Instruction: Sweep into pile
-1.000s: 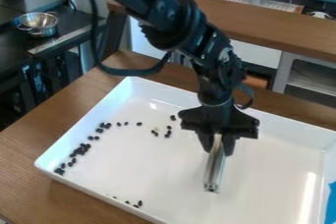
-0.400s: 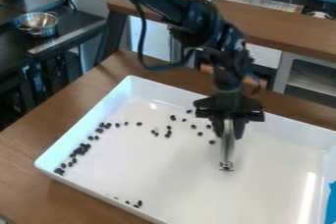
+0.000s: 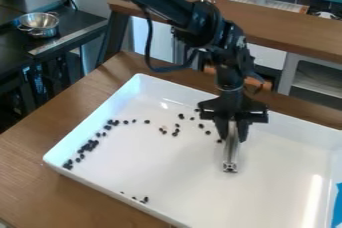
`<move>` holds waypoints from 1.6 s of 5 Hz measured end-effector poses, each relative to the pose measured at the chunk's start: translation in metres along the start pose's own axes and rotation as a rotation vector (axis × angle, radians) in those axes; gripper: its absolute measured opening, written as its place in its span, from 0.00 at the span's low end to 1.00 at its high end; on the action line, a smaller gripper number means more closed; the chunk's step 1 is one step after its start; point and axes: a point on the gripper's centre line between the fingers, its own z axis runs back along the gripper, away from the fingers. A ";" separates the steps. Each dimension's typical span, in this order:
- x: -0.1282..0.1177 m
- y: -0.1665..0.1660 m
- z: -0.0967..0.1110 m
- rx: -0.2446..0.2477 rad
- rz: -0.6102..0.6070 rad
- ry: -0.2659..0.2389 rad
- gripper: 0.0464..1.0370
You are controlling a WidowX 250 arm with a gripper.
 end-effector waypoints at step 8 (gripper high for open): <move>0.008 0.100 0.008 0.062 0.123 -0.052 0.30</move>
